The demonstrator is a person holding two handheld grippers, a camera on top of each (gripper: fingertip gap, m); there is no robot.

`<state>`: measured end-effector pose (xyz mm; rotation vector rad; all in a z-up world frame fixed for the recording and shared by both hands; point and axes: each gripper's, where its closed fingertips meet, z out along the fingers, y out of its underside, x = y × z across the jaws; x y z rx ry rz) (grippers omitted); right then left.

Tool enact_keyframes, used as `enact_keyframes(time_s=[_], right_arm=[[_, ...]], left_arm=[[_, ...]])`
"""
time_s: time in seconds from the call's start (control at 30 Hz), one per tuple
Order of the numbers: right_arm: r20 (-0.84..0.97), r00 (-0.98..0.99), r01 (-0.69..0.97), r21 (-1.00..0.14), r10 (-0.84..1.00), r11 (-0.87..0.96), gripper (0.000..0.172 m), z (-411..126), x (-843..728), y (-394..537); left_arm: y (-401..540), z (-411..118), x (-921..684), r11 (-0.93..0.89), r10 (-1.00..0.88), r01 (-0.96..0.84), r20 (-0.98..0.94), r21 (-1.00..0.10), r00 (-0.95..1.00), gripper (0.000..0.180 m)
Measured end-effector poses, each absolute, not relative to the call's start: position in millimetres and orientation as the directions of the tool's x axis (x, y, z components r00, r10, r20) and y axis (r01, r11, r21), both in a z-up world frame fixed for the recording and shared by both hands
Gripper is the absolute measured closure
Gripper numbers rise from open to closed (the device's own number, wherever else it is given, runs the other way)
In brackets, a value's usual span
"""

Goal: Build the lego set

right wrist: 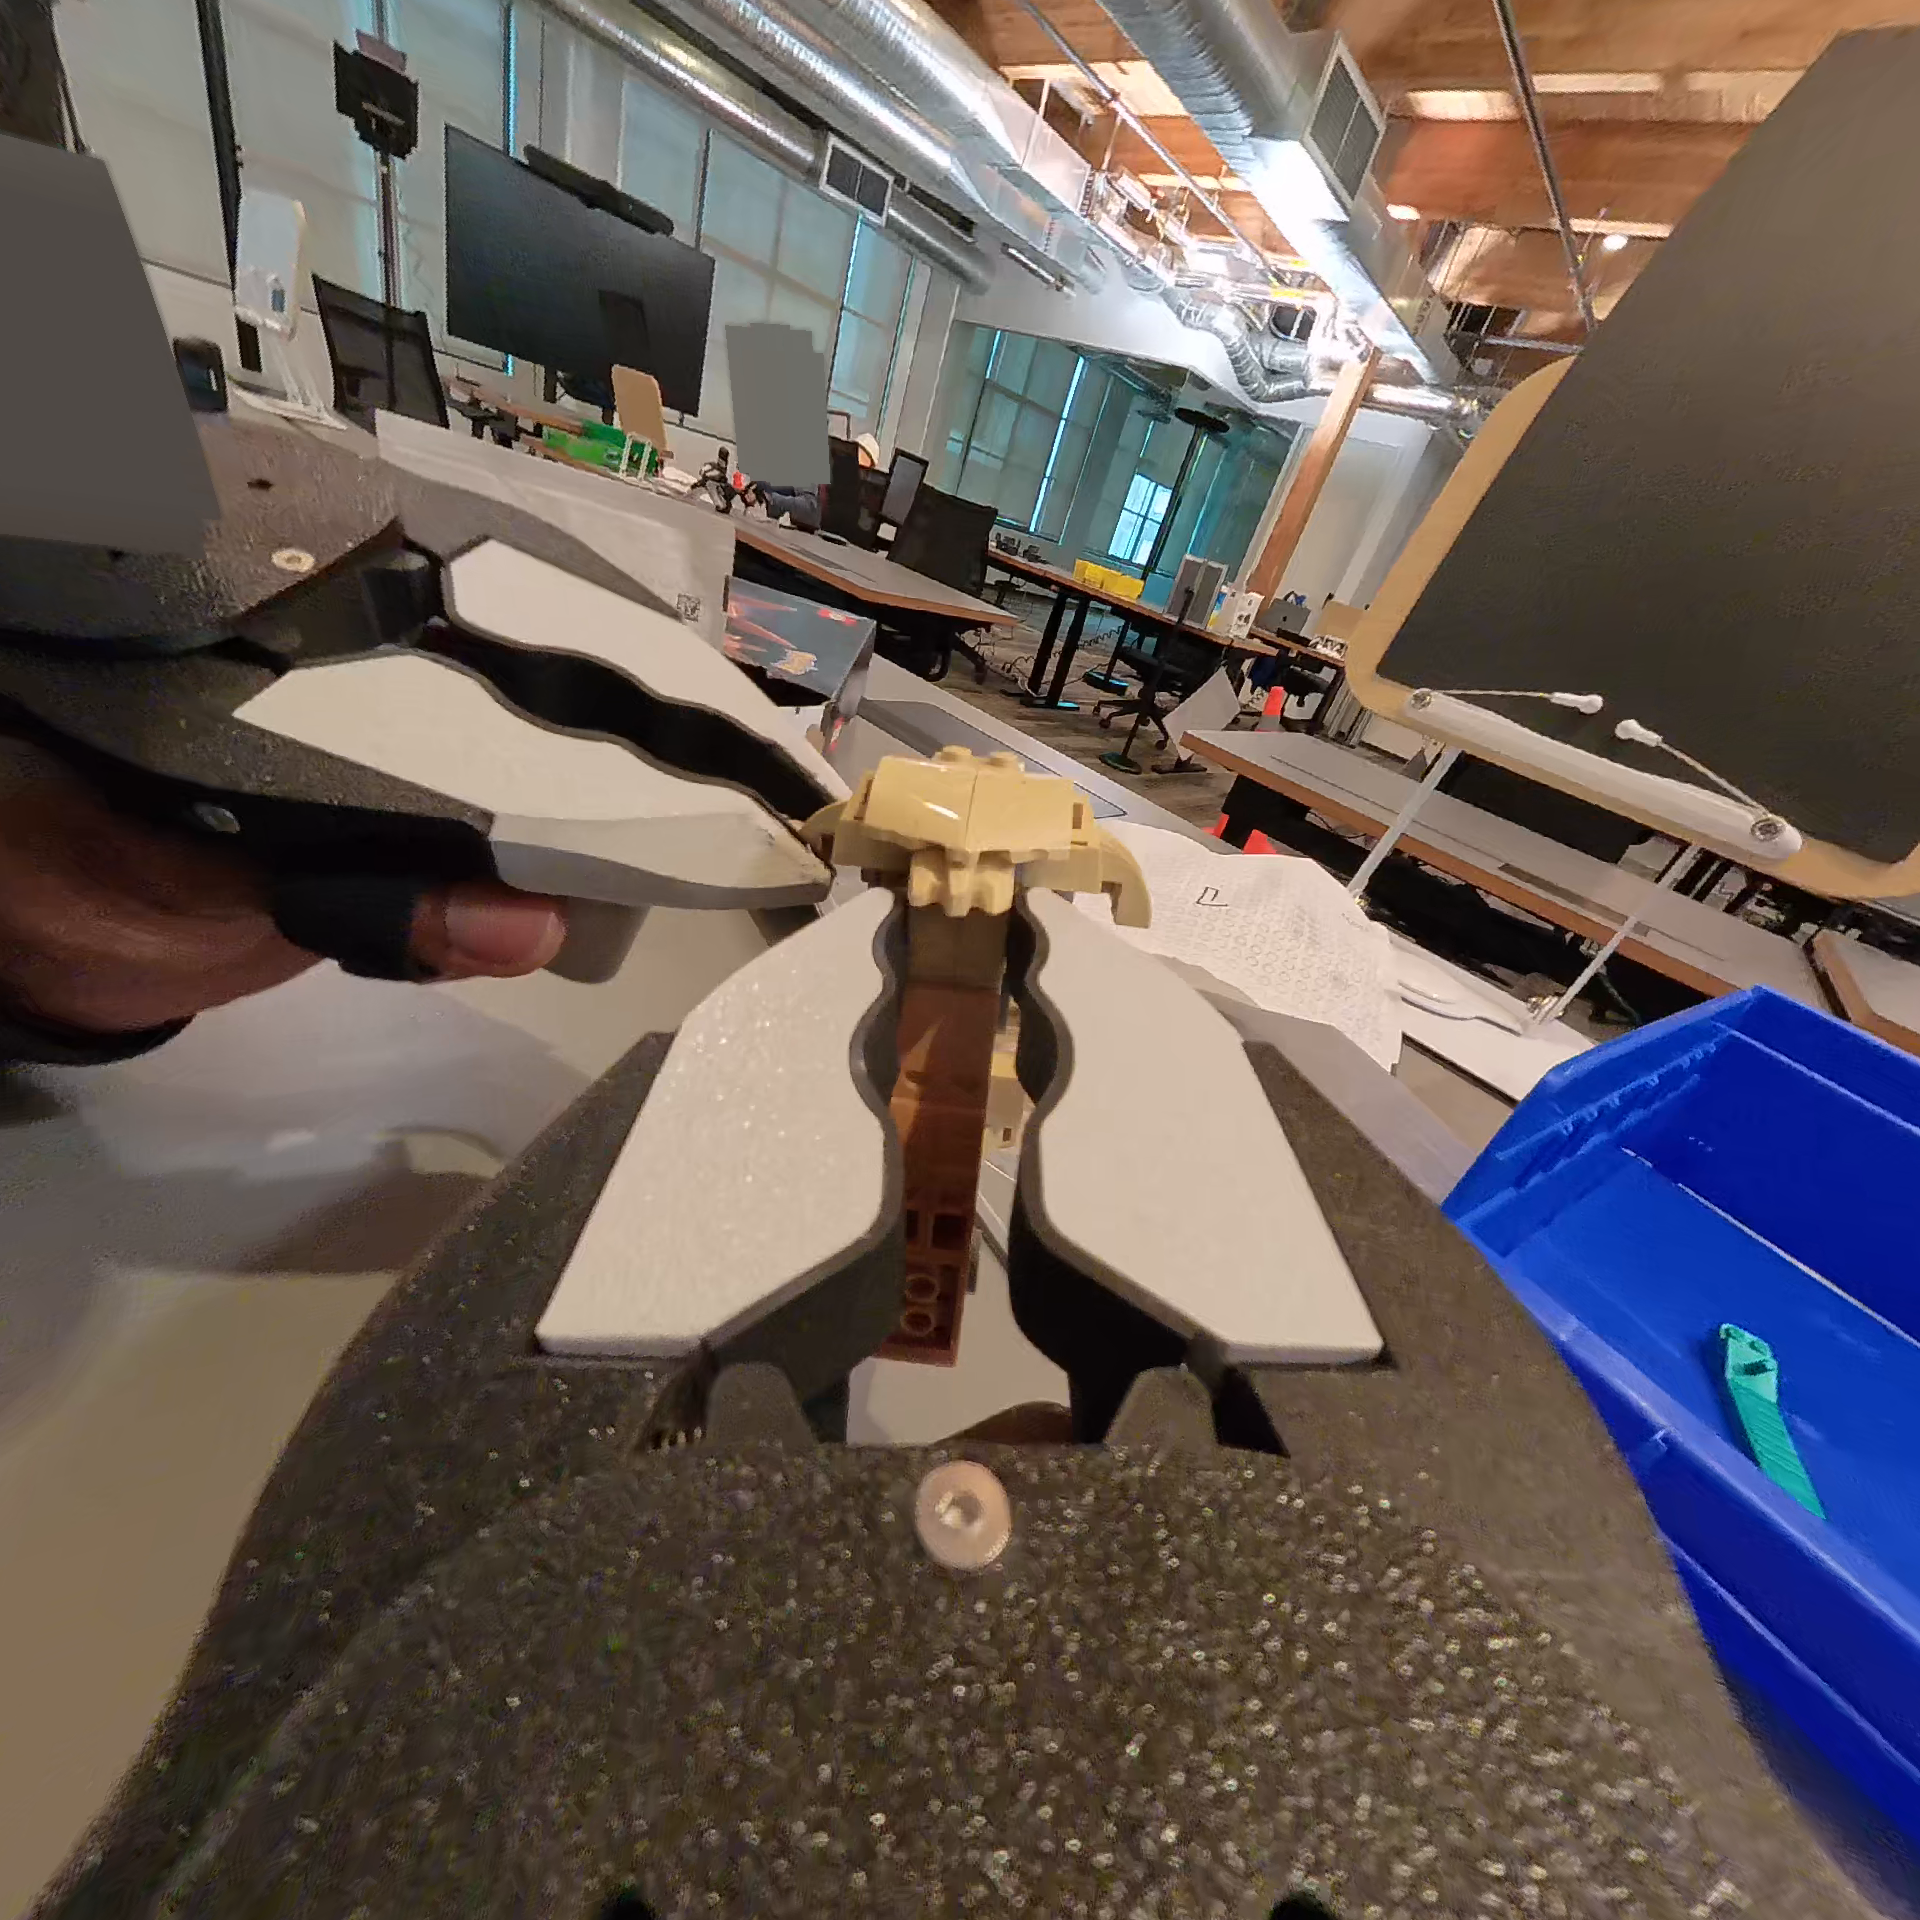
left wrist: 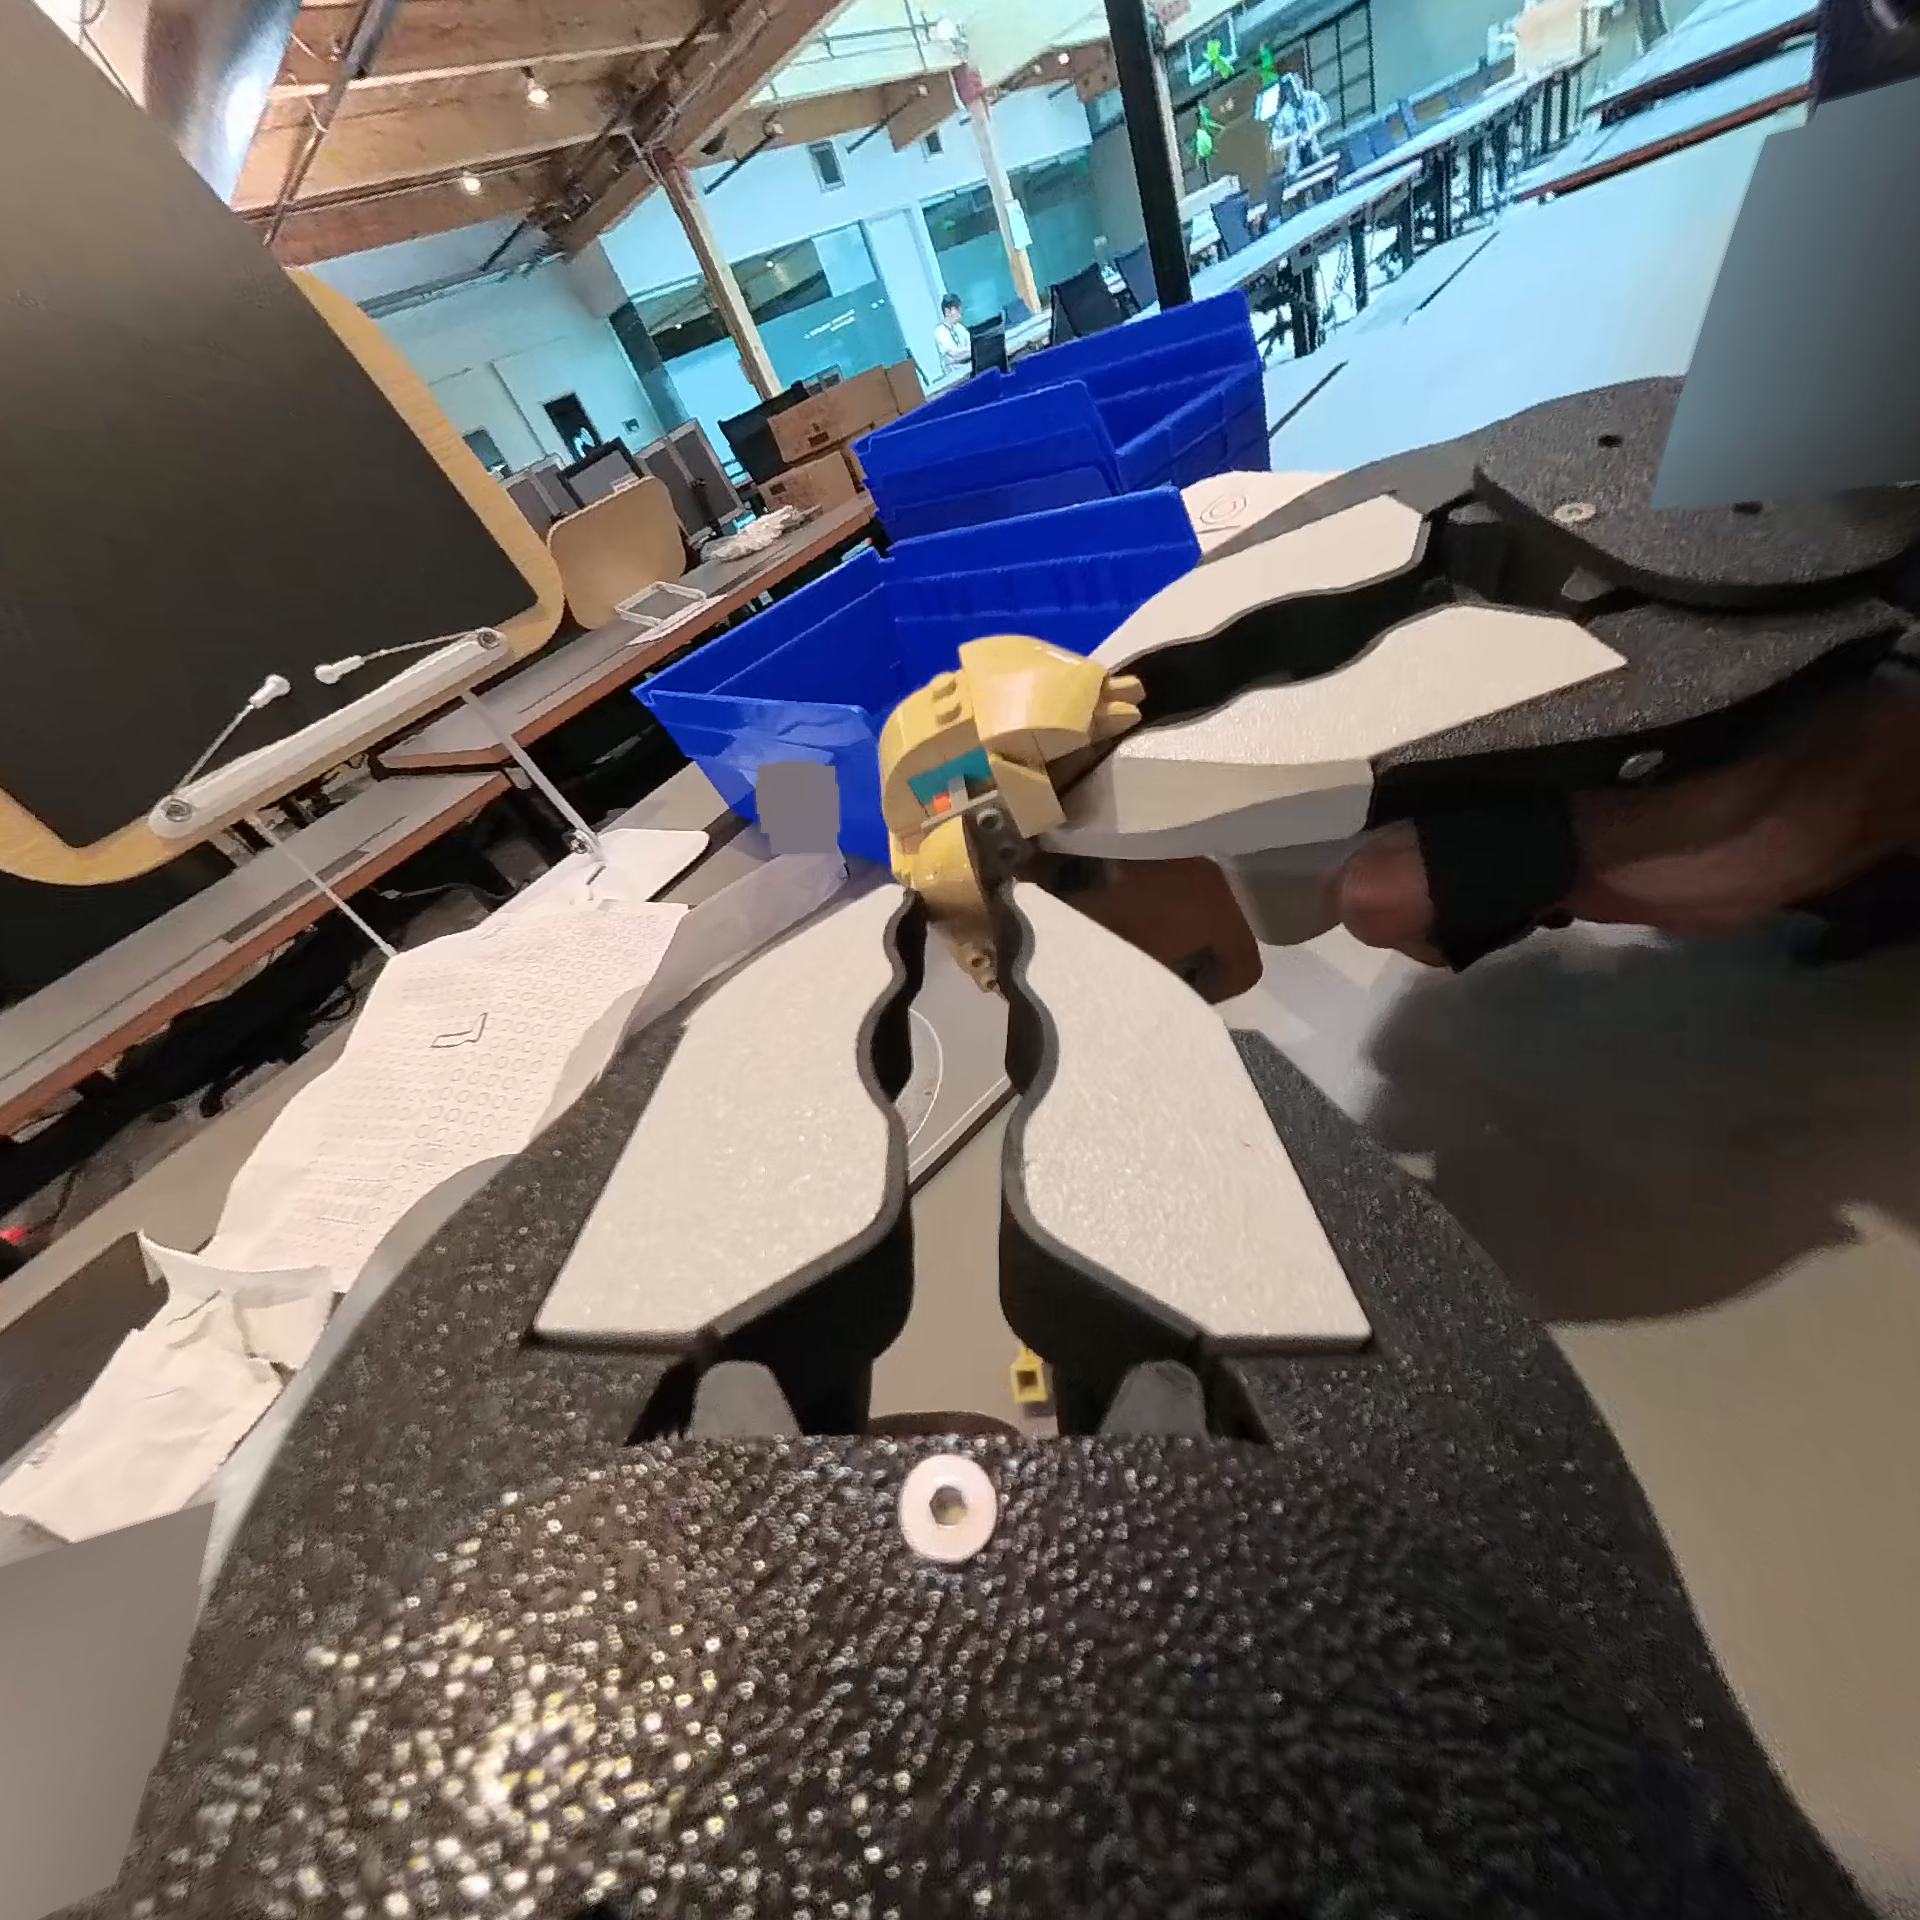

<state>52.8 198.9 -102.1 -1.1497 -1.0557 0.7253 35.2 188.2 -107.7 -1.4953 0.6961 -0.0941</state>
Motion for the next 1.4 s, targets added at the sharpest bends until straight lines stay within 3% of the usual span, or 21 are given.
enact_keyframes(time_s=[0.37,0.63,0.93,1.27,1.33,1.4], right_arm=[[0.398,0.368,0.130,-0.917,0.840,0.377,0.153,-106.6,52.3,196.5],[0.005,0.373,-0.036,-0.999,0.928,0.020,0.155,-104.8,52.6,211.7],[-0.185,0.313,-0.109,-0.981,0.932,-0.158,0.154,-106.5,51.8,214.8],[-0.038,0.226,0.000,-0.999,0.973,-0.039,0.154,-116.7,42.4,191.5],[0.022,0.310,0.055,-0.998,0.951,0.005,0.154,-121.7,40.6,195.1],[-0.028,0.368,0.075,-0.995,0.930,-0.060,0.155,-127.4,41.4,206.9]], left_arm=[[189.1,-114.4,34.0,0.067,-0.484,-0.386,-0.368,-0.920,0.794,0.169],[193.9,-107.7,35.1,0.024,-0.520,-0.116,-0.112,-0.993,0.847,0.165],[191.8,-102.8,34.2,0.034,-0.519,-0.035,-0.048,-0.999,0.854,0.173],[189.5,-99.9,35.8,0.067,-0.475,-0.154,-0.167,-0.986,0.864,0.180],[194.8,-107.1,30.2,-0.001,-0.459,-0.194,-0.172,-0.981,0.872,0.180],[193.5,-109.5,29.2,-0.005,-0.475,-0.188,-0.163,-0.982,0.864,0.180]])
